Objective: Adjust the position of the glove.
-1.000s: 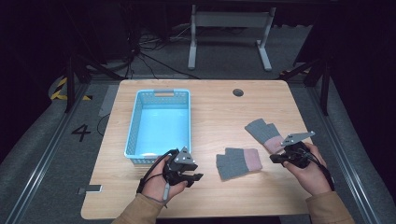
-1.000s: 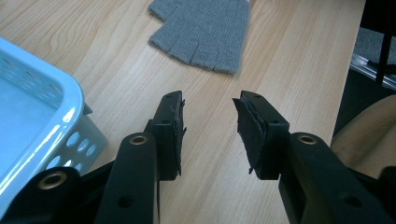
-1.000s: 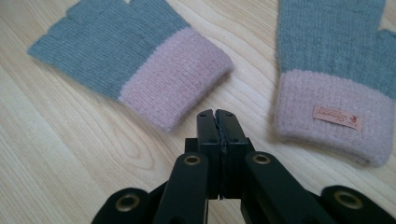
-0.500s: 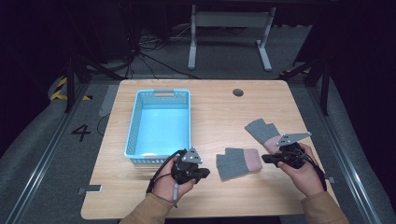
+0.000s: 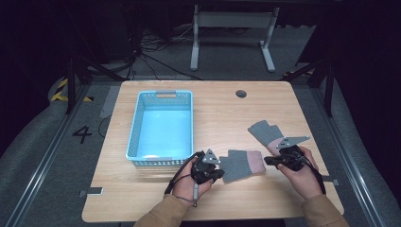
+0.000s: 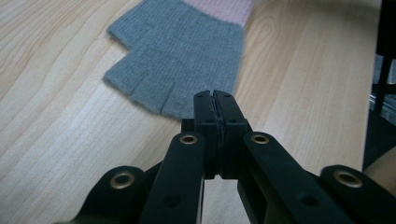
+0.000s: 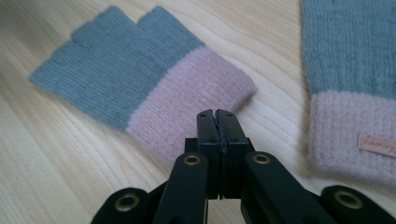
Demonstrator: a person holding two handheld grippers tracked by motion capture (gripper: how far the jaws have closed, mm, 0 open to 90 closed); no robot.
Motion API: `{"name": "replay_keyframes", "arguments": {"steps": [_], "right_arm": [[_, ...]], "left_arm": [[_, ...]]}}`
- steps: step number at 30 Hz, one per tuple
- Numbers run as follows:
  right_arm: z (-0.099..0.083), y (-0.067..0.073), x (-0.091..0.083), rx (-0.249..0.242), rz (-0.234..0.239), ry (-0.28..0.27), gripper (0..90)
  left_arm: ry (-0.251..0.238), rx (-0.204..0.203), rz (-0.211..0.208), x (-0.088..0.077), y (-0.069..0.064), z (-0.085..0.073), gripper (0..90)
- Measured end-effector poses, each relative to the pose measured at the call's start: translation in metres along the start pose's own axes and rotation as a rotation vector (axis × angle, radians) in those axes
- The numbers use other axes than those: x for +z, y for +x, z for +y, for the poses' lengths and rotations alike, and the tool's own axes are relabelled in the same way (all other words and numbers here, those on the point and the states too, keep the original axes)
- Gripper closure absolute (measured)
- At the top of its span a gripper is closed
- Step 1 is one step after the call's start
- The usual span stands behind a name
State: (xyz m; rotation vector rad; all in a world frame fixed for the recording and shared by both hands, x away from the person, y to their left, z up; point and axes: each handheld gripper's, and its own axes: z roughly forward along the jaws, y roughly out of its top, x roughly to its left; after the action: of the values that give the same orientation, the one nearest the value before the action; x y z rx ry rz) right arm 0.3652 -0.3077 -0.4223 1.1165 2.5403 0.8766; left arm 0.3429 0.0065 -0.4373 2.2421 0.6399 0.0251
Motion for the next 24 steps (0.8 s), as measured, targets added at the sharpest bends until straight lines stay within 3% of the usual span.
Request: {"name": "replay_keyframes", "arguments": {"steps": [9,24], "right_arm": [[-0.005,0.0,0.006,0.024,0.008,0.028,90.0],[-0.005,0.013,0.012,-0.014,0.069,0.065,90.0]], "left_arm": [[0.023,-0.01,-0.001,0.003,0.002,-0.004,88.8],[0.021,-0.008,0.005,-0.003,0.004,-0.007,87.1]]}}
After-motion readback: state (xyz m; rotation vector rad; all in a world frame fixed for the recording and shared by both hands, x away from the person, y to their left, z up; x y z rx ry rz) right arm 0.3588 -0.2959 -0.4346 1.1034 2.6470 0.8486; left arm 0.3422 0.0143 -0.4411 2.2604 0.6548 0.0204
